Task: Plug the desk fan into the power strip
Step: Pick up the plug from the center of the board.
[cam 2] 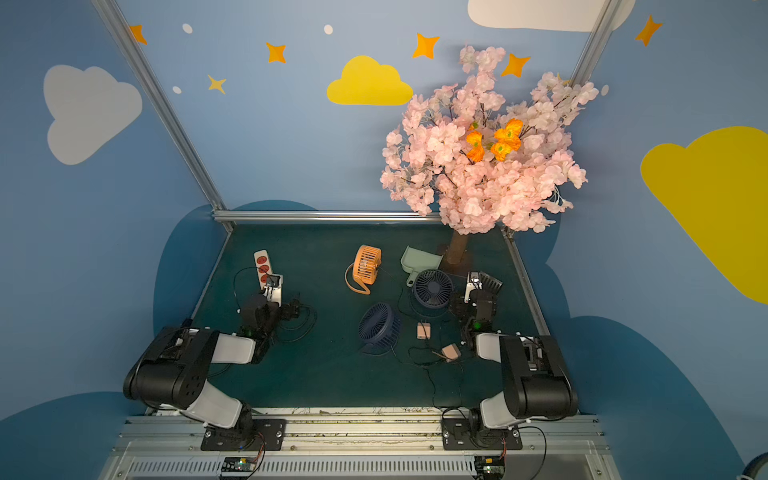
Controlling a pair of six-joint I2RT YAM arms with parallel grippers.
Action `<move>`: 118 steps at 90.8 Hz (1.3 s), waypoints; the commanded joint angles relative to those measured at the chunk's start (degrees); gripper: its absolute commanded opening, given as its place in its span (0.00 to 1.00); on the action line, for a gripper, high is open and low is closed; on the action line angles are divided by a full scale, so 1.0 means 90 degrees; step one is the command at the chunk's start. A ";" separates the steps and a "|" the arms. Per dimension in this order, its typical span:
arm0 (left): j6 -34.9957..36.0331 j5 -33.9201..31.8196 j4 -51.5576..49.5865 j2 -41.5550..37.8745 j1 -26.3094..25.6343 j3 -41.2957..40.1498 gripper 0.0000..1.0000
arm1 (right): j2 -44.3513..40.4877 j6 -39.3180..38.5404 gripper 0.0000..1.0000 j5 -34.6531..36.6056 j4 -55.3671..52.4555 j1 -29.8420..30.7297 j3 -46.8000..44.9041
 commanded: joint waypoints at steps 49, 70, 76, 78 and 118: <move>0.0060 0.0483 -0.0048 -0.0397 0.0116 -0.0016 1.00 | -0.0366 0.0316 0.98 0.0206 -0.0118 -0.0018 0.0203; -0.0363 0.0942 -0.2495 -0.3215 0.0005 0.0157 1.00 | -0.2593 0.1611 0.98 -0.1054 -0.4933 0.0047 0.2115; -0.0797 0.1293 -0.2980 -0.3671 -0.0063 0.0342 1.00 | -0.2820 0.1823 0.97 -0.1720 -0.5557 0.0210 0.2376; -0.0904 0.1411 -0.3070 -0.3752 -0.0119 0.0390 1.00 | -0.2840 0.1817 0.96 -0.1898 -0.5639 0.0292 0.2403; -0.1252 0.2016 -0.4402 -0.2461 -0.2594 0.1919 1.00 | -0.0713 0.3830 0.48 -0.0051 -0.9477 0.3288 0.3952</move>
